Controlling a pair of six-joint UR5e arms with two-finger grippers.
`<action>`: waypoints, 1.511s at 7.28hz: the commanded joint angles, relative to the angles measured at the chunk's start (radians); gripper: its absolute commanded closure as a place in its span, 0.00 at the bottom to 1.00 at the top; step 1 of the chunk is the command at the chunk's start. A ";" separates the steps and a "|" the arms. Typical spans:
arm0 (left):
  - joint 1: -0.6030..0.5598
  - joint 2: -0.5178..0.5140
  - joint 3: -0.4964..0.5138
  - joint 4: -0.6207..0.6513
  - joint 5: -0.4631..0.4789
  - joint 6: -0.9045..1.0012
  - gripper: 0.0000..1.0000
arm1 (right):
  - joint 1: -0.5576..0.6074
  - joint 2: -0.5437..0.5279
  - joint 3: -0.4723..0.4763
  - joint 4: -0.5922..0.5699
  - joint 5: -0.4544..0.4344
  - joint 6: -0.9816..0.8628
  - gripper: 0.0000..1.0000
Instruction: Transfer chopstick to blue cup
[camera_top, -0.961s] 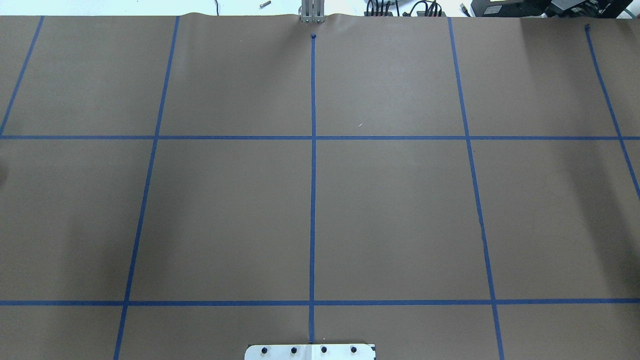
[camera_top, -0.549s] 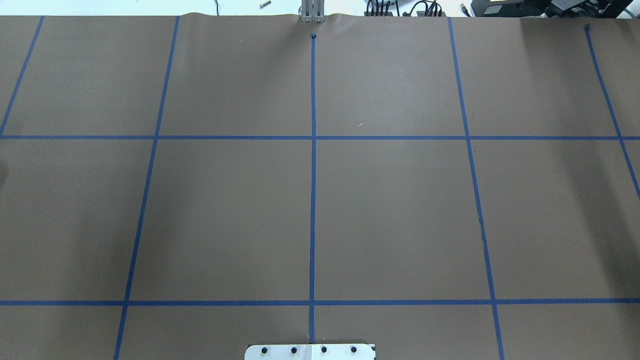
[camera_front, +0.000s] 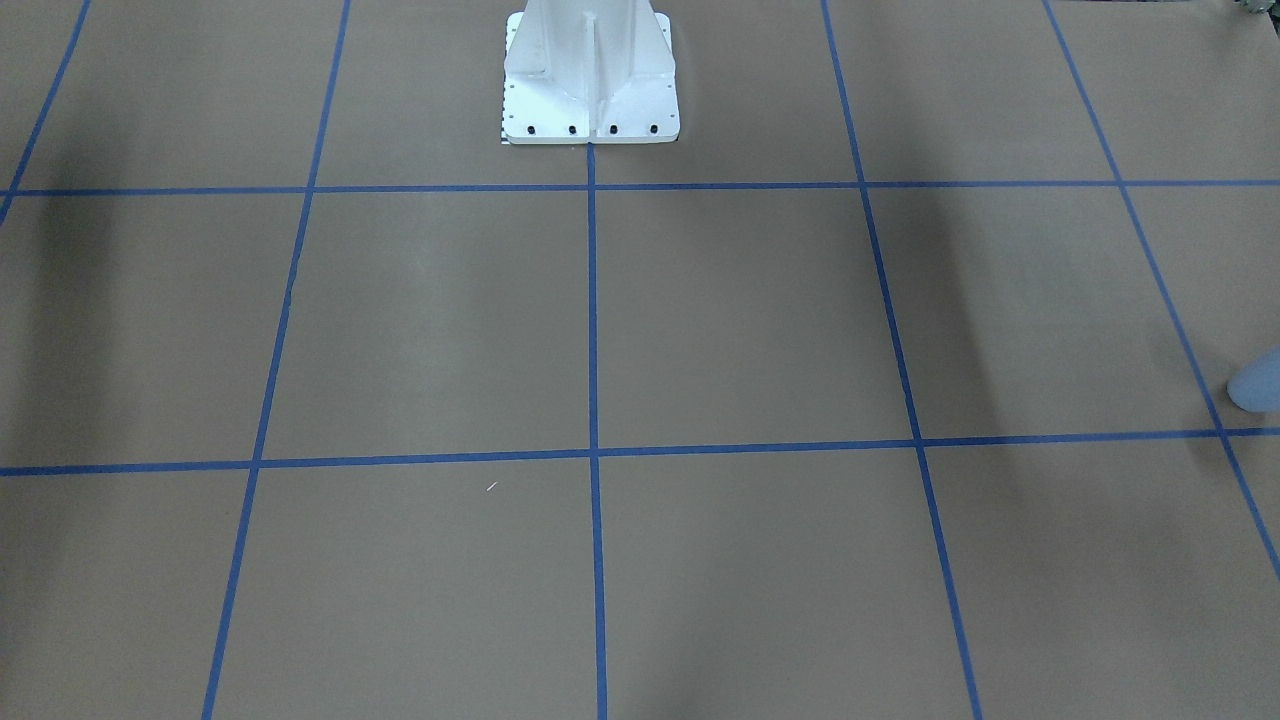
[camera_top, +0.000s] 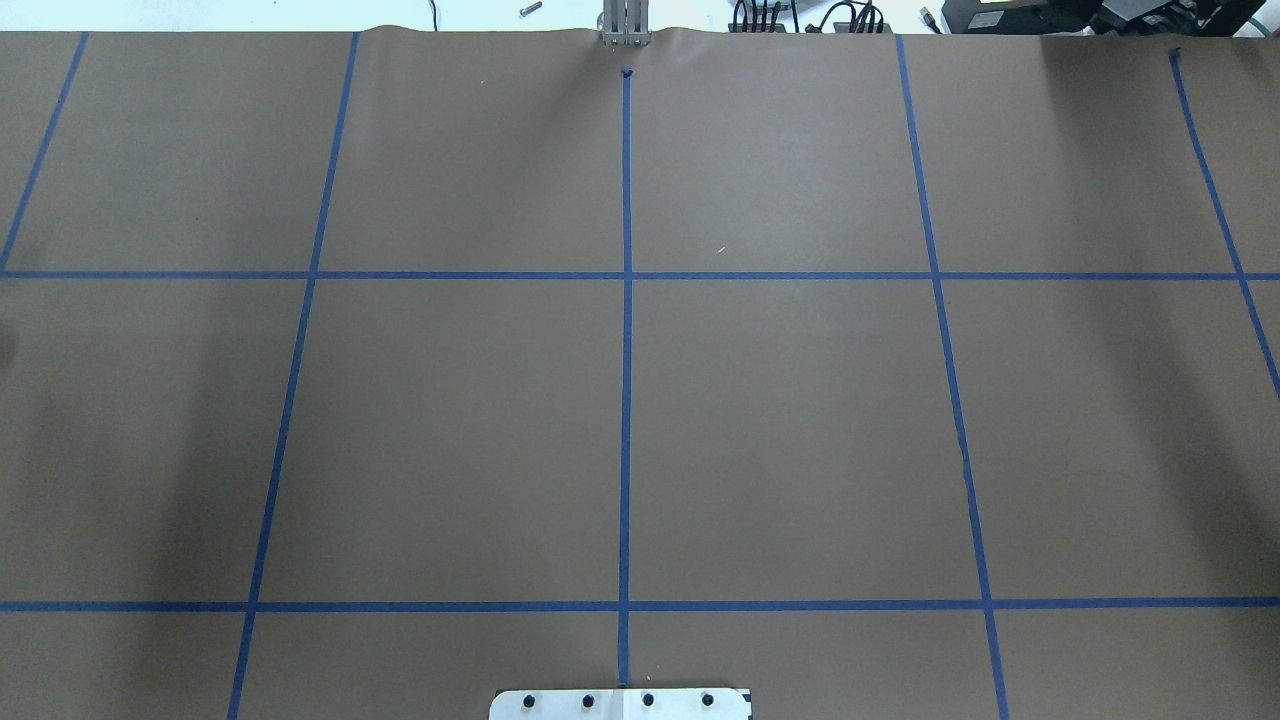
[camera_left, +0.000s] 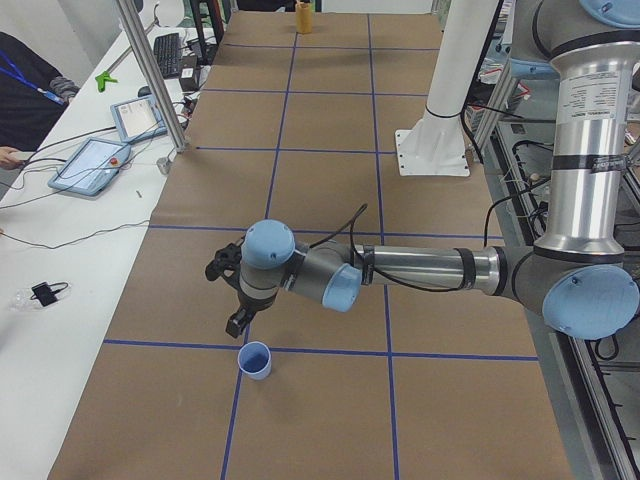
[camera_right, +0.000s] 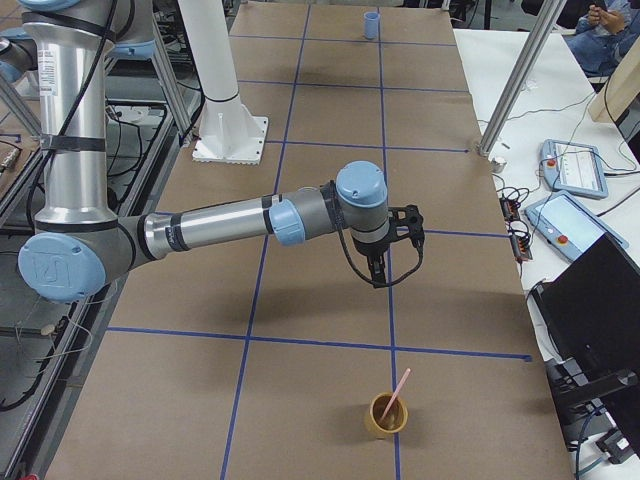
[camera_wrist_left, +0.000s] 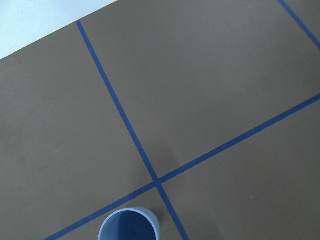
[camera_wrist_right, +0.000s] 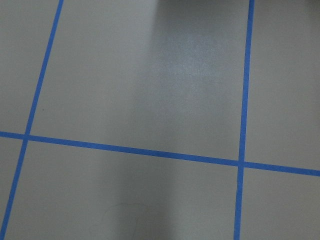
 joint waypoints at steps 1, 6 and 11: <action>-0.001 -0.041 0.214 -0.110 0.001 0.005 0.01 | -0.015 0.000 0.000 0.000 -0.012 0.015 0.00; 0.004 -0.132 0.417 -0.262 0.039 -0.198 0.02 | -0.015 -0.012 -0.003 0.039 -0.013 0.013 0.00; 0.062 -0.139 0.468 -0.400 0.068 -0.365 0.02 | -0.015 -0.020 -0.006 0.040 -0.014 0.013 0.00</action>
